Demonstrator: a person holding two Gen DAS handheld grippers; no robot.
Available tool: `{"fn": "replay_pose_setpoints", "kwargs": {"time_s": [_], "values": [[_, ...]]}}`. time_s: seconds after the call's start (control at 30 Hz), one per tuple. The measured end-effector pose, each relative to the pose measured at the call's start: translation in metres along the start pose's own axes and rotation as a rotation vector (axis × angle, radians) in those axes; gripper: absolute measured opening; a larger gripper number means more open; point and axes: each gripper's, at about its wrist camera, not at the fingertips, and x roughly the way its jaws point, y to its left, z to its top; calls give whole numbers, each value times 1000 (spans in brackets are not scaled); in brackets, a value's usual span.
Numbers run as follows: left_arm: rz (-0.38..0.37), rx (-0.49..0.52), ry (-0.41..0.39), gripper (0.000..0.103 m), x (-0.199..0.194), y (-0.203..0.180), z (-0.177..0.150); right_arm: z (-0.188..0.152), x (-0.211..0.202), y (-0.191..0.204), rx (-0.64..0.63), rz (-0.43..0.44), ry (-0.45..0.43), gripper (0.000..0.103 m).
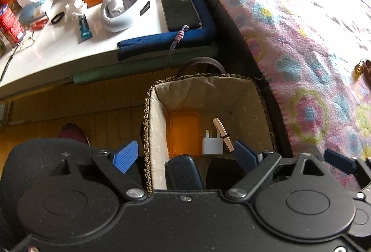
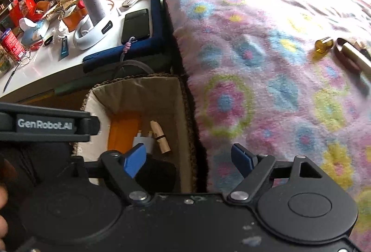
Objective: Organize rigid objects
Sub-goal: 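Reach both tools back toward the amber bottle and cream cylinder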
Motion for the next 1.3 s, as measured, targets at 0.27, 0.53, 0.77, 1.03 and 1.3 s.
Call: {"fn": "replay_pose_setpoints", "kwargs": {"time_s": [0.27, 0.53, 0.77, 1.03, 1.3], "values": [[-34, 72, -72, 86, -11, -16, -1, -10, -11, -49, 5, -100, -128, 82], [-34, 210, -138, 89, -21, -48, -7, 6, -19, -162, 224, -219, -218, 82], [-121, 241, -125, 89, -34, -81, 12, 39, -23, -252, 392, -339, -313, 82], [-198, 301, -147, 89, -40, -142, 48, 95, -10, -306, 407, -444, -343, 78], [-211, 325, -130, 89, -17, -183, 59, 106, 33, -312, 248, -423, -263, 25]]}}
